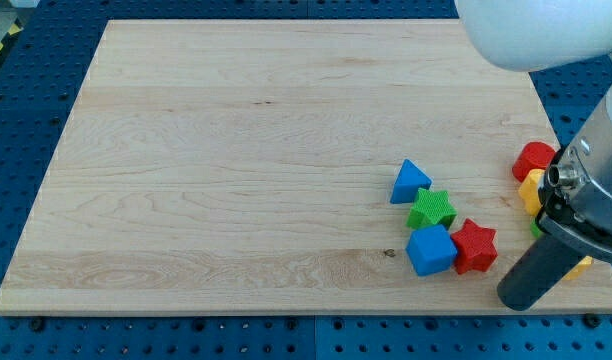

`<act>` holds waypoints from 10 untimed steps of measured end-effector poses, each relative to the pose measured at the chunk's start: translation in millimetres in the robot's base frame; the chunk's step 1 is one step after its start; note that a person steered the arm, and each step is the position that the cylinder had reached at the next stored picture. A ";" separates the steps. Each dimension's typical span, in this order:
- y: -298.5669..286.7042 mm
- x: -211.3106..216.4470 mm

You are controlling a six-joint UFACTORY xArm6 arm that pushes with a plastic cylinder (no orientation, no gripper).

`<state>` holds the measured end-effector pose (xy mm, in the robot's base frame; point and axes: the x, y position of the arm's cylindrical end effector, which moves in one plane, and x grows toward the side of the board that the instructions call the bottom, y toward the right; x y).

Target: Slightly push a group of blocks upwards

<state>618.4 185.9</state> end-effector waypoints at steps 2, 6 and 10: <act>-24.3 0.0; -47.9 0.1; -41.2 -37.9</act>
<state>580.5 144.7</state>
